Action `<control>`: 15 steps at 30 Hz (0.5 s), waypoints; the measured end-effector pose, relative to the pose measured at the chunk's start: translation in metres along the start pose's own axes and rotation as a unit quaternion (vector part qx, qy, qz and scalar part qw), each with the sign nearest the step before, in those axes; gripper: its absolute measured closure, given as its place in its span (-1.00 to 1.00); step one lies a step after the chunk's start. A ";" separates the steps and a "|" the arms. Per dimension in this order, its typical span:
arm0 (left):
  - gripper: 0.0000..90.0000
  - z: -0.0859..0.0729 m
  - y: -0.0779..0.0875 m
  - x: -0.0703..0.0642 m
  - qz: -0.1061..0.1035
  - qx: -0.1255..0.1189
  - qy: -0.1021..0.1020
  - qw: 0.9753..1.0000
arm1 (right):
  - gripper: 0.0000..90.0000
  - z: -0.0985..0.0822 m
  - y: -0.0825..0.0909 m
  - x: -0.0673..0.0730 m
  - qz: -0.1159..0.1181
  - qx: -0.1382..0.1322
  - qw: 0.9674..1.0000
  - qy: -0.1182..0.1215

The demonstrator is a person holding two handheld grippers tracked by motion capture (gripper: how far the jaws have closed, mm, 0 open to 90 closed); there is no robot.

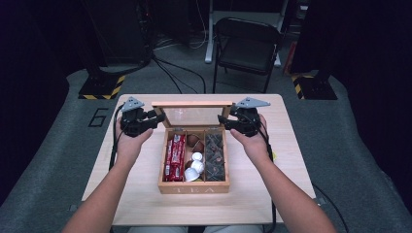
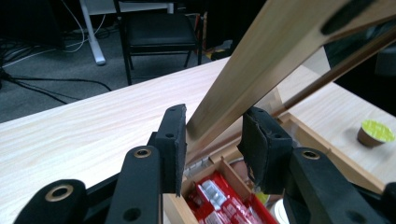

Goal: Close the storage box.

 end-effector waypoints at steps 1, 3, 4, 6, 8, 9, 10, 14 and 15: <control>0.36 -0.001 0.000 -0.001 0.001 -0.001 0.000 1.000 | 0.09 0.000 0.000 0.000 0.000 0.000 1.000 0.000; 0.35 -0.004 0.002 -0.003 -0.001 0.002 -0.003 1.000 | 0.18 0.001 0.007 0.002 0.002 -0.008 1.000 -0.004; 0.34 -0.007 0.004 -0.004 -0.006 0.003 -0.002 1.000 | 0.21 0.001 0.009 0.003 0.001 -0.011 1.000 -0.004; 0.34 -0.009 0.004 -0.005 -0.010 0.004 0.000 1.000 | 0.23 0.000 0.012 0.004 0.000 -0.011 1.000 -0.001; 0.33 -0.011 0.006 -0.006 -0.019 0.006 0.007 1.000 | 0.28 -0.002 0.015 0.006 -0.004 -0.008 1.000 0.005; 0.32 -0.012 0.007 -0.007 -0.023 0.004 0.010 1.000 | 0.29 -0.003 0.017 0.007 -0.006 -0.007 1.000 0.013; 0.31 -0.014 0.011 -0.010 -0.026 0.001 0.006 1.000 | 0.28 -0.007 0.019 0.010 -0.006 -0.004 1.000 0.016; 0.28 -0.018 0.018 -0.016 -0.023 0.000 -0.010 1.000 | 0.26 -0.012 0.020 0.012 -0.001 -0.004 1.000 0.017; 0.27 -0.019 0.019 -0.018 -0.022 0.000 -0.012 1.000 | 0.26 -0.017 0.021 0.015 0.000 -0.004 1.000 0.020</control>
Point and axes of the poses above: each handheld gripper's, and its own axes: y roughly backward along the jaws, z roughly out of its top, x roughly to its left, the point moved 9 cm from there along -y, roughly forward along the jaws, and after that the axes turned 13 degrees about x, right-handed, at the moved point
